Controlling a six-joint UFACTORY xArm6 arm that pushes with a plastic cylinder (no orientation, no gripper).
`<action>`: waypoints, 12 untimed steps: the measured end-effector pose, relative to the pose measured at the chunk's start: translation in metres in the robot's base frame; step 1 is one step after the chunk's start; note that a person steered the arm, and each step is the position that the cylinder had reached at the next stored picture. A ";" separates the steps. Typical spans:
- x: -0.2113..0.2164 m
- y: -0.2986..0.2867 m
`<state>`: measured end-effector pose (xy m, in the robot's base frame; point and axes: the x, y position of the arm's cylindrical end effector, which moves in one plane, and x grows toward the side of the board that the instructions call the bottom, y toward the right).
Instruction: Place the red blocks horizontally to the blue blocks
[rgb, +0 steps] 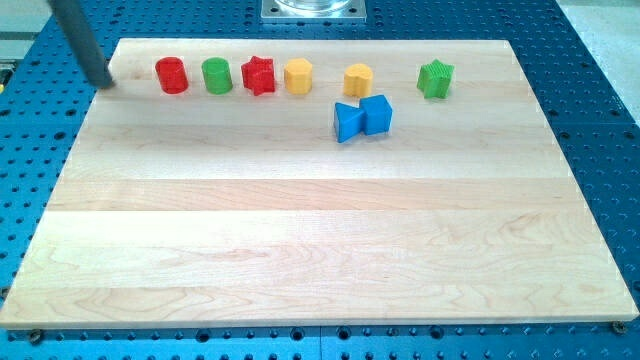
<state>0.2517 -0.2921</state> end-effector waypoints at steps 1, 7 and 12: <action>-0.059 0.012; -0.011 0.213; 0.113 0.139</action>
<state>0.3645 -0.1532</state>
